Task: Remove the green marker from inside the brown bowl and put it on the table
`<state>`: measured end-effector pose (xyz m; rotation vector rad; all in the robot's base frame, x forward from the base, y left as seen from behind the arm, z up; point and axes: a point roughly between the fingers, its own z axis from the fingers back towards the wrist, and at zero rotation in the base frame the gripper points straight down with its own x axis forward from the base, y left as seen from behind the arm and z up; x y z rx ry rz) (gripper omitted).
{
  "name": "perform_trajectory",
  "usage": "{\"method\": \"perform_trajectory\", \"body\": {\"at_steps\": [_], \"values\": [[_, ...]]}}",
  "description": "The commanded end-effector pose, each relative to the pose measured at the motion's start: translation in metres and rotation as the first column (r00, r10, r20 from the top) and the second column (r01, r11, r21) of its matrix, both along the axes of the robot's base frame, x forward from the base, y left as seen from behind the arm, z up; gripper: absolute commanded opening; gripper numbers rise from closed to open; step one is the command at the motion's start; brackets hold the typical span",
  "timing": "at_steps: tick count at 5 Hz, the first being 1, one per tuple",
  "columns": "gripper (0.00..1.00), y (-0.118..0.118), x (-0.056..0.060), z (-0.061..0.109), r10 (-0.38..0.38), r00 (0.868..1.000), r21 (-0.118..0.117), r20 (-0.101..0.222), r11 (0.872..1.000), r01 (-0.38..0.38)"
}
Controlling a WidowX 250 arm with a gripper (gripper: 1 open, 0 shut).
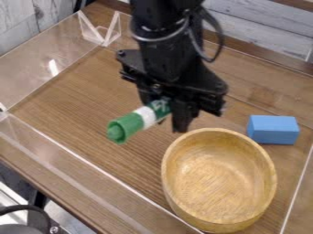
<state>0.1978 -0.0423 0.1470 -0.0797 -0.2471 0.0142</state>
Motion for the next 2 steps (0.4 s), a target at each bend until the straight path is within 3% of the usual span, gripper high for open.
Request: {"method": "perform_trajectory", "body": {"at_steps": [1,2], "values": [[0.00,0.016,0.004,0.001,-0.020,0.999,-0.008,0.049,1.000,0.020],[0.00,0.029,0.002,-0.007,-0.020,0.998,-0.007,0.056,1.000,0.020]]}}
